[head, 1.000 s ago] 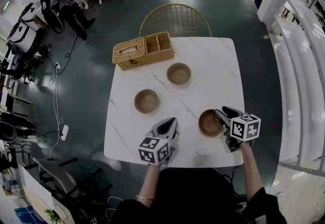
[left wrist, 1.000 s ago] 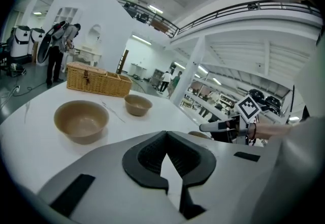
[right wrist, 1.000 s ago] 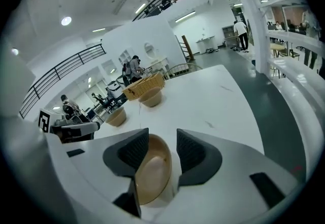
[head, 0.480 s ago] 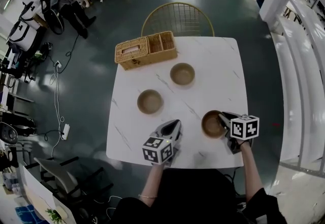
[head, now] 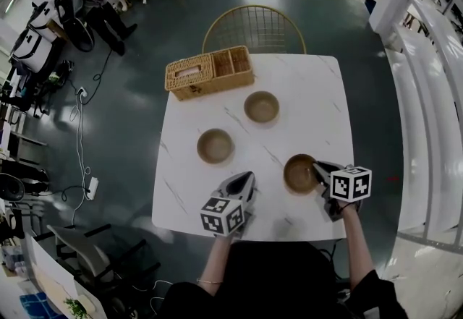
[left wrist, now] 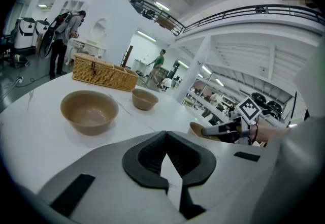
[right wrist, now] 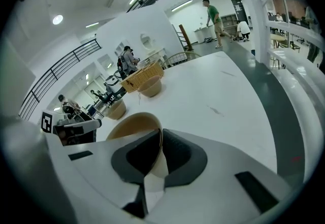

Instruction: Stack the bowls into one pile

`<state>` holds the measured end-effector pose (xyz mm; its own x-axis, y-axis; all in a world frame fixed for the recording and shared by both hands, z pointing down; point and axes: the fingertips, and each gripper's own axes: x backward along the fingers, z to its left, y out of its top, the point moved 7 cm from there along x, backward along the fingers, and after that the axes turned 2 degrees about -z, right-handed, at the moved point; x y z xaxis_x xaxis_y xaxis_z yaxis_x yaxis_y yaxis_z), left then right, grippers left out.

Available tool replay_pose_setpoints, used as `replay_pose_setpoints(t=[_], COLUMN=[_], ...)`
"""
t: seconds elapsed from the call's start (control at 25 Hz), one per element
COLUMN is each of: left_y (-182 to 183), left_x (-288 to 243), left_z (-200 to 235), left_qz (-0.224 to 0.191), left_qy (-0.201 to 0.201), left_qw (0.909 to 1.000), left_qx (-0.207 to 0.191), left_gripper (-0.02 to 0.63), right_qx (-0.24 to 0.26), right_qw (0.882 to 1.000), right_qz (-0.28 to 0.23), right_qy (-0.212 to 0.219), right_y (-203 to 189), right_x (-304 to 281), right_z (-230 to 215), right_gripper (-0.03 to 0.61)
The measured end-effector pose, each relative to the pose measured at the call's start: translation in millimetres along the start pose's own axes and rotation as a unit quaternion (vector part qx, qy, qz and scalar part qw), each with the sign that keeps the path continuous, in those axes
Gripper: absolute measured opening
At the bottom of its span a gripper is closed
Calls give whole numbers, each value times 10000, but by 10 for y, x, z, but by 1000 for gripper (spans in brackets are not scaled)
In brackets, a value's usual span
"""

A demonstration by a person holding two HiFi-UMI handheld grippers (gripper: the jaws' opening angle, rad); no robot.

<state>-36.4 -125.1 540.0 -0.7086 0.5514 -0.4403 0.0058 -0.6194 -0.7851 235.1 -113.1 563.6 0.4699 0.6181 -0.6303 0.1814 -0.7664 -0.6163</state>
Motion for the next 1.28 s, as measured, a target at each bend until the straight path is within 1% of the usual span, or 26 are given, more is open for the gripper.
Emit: replay_pose_setpoints(t=[0.12, 0.28, 0.6, 0.92, 1.28], left_y=[13, 37, 158, 216, 276], left_x=[53, 157, 434, 689, 814], left_z=[15, 74, 261, 434, 631], left_qz=[-58, -173, -535, -799, -926], left_qy=[62, 229, 648, 1050, 1336], left_qw=[10000, 9996, 9964, 9912, 9866], left_qx=[7, 0, 63, 137, 145], left_gripper=[14, 14, 14, 14, 14], right_qx=[-47, -130, 26, 216, 266], right_qw=[10000, 9990, 9958, 9922, 9902], right_qz=[-83, -320, -608, -709, -736], right_qy=[19, 269, 686, 1003, 1156], right_y=[60, 184, 470, 670, 802], right_x=[40, 39, -102, -306, -558], right_z=[35, 190, 577, 947, 1149], right_gripper=[26, 26, 26, 26, 26])
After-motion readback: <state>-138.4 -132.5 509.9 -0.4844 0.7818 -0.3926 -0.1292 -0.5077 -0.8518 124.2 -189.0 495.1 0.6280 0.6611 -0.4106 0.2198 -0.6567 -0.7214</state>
